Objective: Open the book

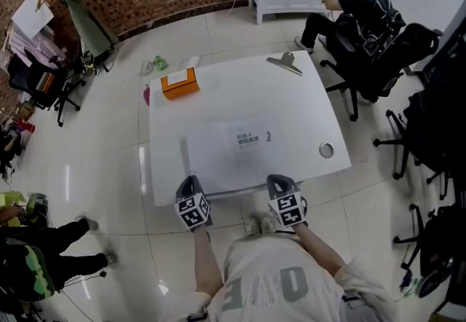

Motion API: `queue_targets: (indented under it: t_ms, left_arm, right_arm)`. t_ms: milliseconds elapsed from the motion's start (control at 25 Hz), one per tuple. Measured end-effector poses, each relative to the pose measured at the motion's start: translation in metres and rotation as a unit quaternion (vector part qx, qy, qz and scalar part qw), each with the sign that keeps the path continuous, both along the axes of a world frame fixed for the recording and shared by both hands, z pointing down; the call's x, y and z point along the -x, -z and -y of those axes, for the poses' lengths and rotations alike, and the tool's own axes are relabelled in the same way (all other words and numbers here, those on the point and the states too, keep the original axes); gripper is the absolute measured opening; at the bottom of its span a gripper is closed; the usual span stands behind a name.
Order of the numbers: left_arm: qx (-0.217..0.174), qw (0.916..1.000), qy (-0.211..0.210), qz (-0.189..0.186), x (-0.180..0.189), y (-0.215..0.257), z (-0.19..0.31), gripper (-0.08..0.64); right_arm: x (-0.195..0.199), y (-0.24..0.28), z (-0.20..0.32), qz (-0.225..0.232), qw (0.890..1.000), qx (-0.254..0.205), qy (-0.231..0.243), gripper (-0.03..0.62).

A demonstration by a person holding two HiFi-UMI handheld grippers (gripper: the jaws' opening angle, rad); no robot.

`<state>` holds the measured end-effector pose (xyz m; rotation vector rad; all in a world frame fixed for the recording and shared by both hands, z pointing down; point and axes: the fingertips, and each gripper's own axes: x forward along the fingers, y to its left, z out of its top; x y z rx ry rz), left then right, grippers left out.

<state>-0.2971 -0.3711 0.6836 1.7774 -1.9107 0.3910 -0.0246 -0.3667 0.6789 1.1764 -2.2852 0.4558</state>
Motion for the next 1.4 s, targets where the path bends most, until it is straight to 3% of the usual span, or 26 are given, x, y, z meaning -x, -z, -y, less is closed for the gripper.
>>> queue_targets:
  t_ms: [280,400,520,640,800,960,1040,1120,1200,1320,1400]
  left_arm:
    - [0.009,0.9994,-0.003,0.034,0.0,-0.006,0.0,0.064]
    - [0.004,0.9992,0.008,0.038,0.003,-0.005,-0.001,0.014]
    - [-0.029,0.999,0.031,0.017,0.01,0.011,-0.007,0.014]
    - [-0.102,0.9939,0.039,-0.014,0.007,0.056,-0.008,0.014]
    - [-0.213,0.9767,-0.012,-0.022,-0.034,0.138,-0.003,0.014]
    - [-0.288,0.9527,-0.091,-0.029,-0.097,0.2,-0.005,0.014]
    - [-0.3,0.9439,-0.138,-0.002,-0.127,0.215,-0.01,0.014]
    - [-0.3,0.9357,-0.176,0.059,-0.145,0.221,-0.014,0.014]
    - [-0.299,0.9339,-0.182,0.074,-0.145,0.22,-0.018,0.014]
    - [-0.292,0.942,-0.16,0.041,-0.13,0.214,-0.021,0.014]
    - [-0.282,0.9452,-0.156,0.053,-0.121,0.207,-0.023,0.014]
  right_arm:
    - [-0.008,0.0,0.001,0.001,1.0,0.0,-0.012,0.003]
    - [-0.007,0.0,-0.002,0.002,1.0,0.001,-0.011,0.003]
    - [-0.005,0.005,-0.004,0.007,1.0,-0.005,-0.007,0.003]
    - [-0.006,0.02,-0.001,0.03,0.999,-0.02,-0.015,0.003]
    - [-0.005,0.067,0.006,0.084,0.994,-0.063,-0.023,0.003]
    - [-0.005,0.115,0.002,0.139,0.984,-0.101,-0.033,0.003]
    - [-0.008,0.129,-0.004,0.156,0.981,-0.112,-0.037,0.003]
    - [-0.008,0.136,-0.01,0.162,0.979,-0.119,-0.037,0.003]
    - [-0.007,0.136,-0.015,0.161,0.979,-0.121,-0.036,0.003]
    - [-0.009,0.132,-0.021,0.153,0.98,-0.119,-0.04,0.003]
    - [-0.01,0.128,-0.027,0.146,0.981,-0.116,-0.045,0.003]
